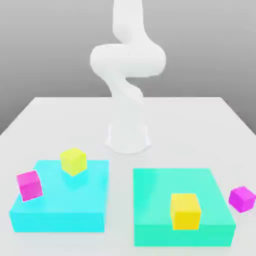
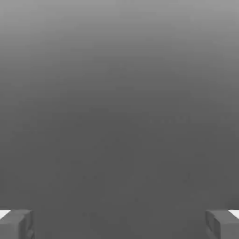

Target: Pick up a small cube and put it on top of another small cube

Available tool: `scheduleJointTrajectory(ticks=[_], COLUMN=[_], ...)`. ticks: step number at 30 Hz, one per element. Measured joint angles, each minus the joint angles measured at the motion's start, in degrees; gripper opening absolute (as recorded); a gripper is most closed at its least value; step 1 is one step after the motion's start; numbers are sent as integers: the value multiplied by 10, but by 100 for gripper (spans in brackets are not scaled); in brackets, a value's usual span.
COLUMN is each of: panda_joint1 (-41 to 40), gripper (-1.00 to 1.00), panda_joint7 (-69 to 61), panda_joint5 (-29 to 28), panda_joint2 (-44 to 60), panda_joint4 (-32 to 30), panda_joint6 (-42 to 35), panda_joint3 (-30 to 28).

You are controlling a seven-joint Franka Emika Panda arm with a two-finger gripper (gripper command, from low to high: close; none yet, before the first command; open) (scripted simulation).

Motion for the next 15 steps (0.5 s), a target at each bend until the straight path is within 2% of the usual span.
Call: scheduleJointTrajectory(ticks=[15], panda_joint1=[181], gripper=[0], panda_joint7=[-363], panda_joint5=[-14], panda_joint2=[315], panda_joint4=[-68], panda_joint6=[137], panda_joint3=[52])
